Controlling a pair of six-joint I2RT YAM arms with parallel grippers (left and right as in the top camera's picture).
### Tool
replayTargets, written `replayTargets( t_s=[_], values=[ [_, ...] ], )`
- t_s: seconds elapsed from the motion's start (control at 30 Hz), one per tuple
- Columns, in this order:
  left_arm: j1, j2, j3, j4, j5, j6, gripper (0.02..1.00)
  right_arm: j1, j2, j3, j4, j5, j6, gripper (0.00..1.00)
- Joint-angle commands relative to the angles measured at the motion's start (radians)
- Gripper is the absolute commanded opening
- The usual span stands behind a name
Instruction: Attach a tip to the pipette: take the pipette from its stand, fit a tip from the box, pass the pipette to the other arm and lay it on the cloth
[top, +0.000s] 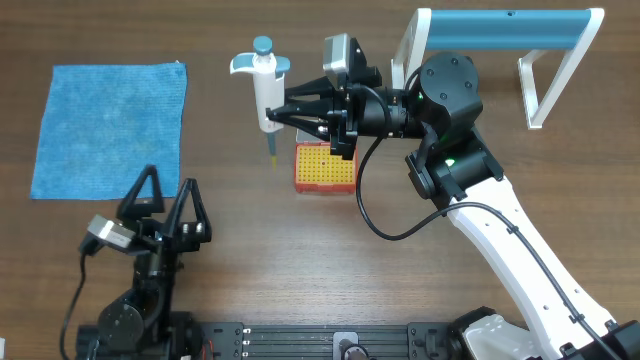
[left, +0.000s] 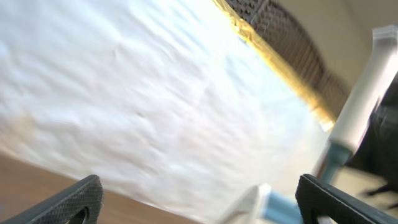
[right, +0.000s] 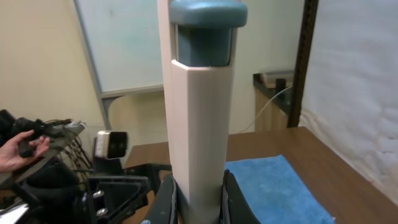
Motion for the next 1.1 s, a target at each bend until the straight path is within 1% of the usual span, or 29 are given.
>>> replayTargets(
  t_s=[0.03, 0.1, 0.17, 0.23, 0.3, 0.37, 0.47, 0.57, 0.63, 0.73, 0.83, 0.9, 1.0, 1.03, 1.07, 1.1],
  values=[
    [0.002, -0.005, -0.002, 0.005, 0.064, -0.424, 0.996, -0.001, 0.003, 0.022, -0.012, -0.107, 0.051, 0.075],
    [0.002, -0.005, -0.002, 0.012, 0.090, -0.482, 0.996, -0.001, 0.003, 0.022, -0.041, -0.134, 0.061, 0.075],
    [0.002, -0.005, -0.002, 0.046, 0.135, -0.494, 0.996, -0.001, 0.003, 0.022, -0.095, -0.164, 0.072, 0.075],
    [0.002, -0.005, -0.002, 0.095, 0.193, -0.480, 0.996, -0.001, 0.003, 0.021, -0.116, -0.182, 0.072, 0.075],
    [0.002, -0.005, -0.001, 0.185, 0.269, -0.424, 0.993, -0.002, 0.003, 0.022, -0.119, -0.182, 0.072, 0.075],
    [0.002, -0.005, 0.010, 0.221, 0.301, -0.416, 0.996, -0.002, 0.003, 0.021, -0.120, -0.182, 0.072, 0.075],
    [0.002, 0.010, 0.066, 0.198, 0.365, -0.353, 0.996, -0.002, 0.003, 0.022, -0.120, -0.185, 0.072, 0.075],
    [0.002, 0.067, 0.154, 0.121, 0.399, -0.310, 0.996, -0.002, 0.003, 0.021, -0.125, -0.186, 0.072, 0.075],
    [0.002, 0.143, 0.226, 0.082, 0.427, -0.272, 0.996, -0.001, 0.003, 0.022, -0.139, -0.186, 0.072, 0.075],
    [0.002, 0.334, 0.367, 0.079, 0.508, -0.214, 0.996, -0.001, 0.003, 0.021, -0.162, -0.186, 0.072, 0.075],
    [0.002, 0.571, 0.536, 0.079, 0.657, -0.155, 0.996, -0.001, 0.003, 0.021, -0.164, -0.186, 0.072, 0.075],
    [0.002, 0.716, 0.638, 0.080, 0.758, -0.148, 0.996, -0.001, 0.003, 0.021, -0.164, -0.199, 0.072, 0.075],
    [0.002, 0.950, 0.814, 0.080, 0.969, -0.148, 0.996, -0.001, 0.003, 0.021, -0.165, -0.211, 0.072, 0.075],
    [0.002, 1.032, 0.879, 0.080, 1.058, -0.148, 0.996, -0.001, 0.003, 0.021, -0.165, -0.211, 0.072, 0.075],
    [0.000, 1.081, 0.917, 0.080, 1.108, -0.149, 0.996, -0.001, 0.003, 0.021, -0.165, -0.211, 0.072, 0.075],
    [-0.006, 1.157, 0.979, 0.080, 1.181, -0.160, 0.996, -0.001, 0.003, 0.021, -0.164, -0.211, 0.072, 0.075]
  ],
)
